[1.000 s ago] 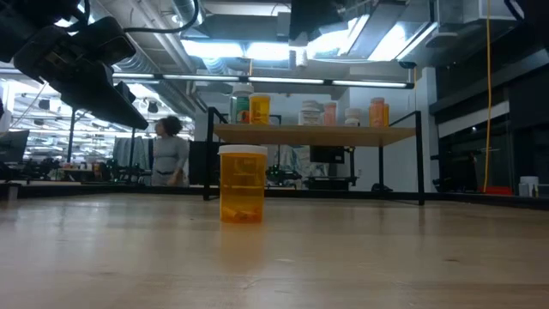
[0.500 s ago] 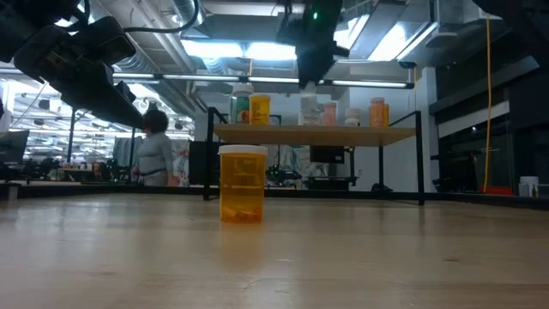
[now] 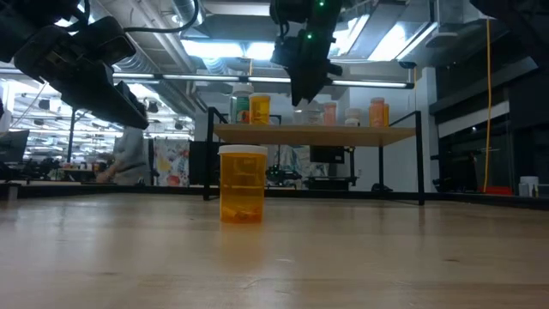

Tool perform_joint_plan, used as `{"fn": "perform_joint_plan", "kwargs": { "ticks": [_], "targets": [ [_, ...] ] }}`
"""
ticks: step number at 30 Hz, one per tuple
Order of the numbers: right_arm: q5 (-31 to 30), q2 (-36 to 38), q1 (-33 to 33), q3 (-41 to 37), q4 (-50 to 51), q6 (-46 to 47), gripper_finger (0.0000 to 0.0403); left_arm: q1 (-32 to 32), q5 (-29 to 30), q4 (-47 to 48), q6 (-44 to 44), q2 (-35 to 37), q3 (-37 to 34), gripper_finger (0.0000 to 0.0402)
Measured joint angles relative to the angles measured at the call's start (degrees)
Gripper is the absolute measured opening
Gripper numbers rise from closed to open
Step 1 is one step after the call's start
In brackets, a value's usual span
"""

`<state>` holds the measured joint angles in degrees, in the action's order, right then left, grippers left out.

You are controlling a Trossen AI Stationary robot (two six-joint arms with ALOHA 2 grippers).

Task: Pick and place medicine bottles onto shelf by color
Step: Put the transparent pill bottle on the shelf, then put the orange pill bottle on the shelf aligned with the other orange pill bottle

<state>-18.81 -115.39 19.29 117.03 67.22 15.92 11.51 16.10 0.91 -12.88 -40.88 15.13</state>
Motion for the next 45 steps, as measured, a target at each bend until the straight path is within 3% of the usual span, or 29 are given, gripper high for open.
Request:
{"fn": "perform_joint_plan", "kwargs": {
  "ticks": [10, 19, 28, 36, 45],
  "targets": [
    [-0.1, 0.0, 0.0, 0.0, -0.2, 0.3, 0.0234, 0.0, 0.0, 0.0, 0.0, 0.0, 0.0, 0.008],
    [0.0, 0.2, -0.1, 10.1, 2.2, 0.3, 0.0242, 0.0, 0.0, 0.0, 0.0, 0.0, 0.0, 0.008],
    [16.6, 0.3, -8.6, 17.9, 2.9, -0.5, 0.0243, 0.0, 0.0, 0.0, 0.0, 0.0, 0.0, 0.008],
    [17.0, 0.1, -22.4, 10.4, 0.3, -4.2, 0.0243, 0.0, 0.0, 0.0, 0.0, 0.0, 0.0, 0.008],
    [17.0, 0.0, -33.7, -9.6, -25.3, -4.4, 0.0243, 0.0, 0.0, 0.0, 0.0, 0.0, 0.0, 0.008]
  ]
}}
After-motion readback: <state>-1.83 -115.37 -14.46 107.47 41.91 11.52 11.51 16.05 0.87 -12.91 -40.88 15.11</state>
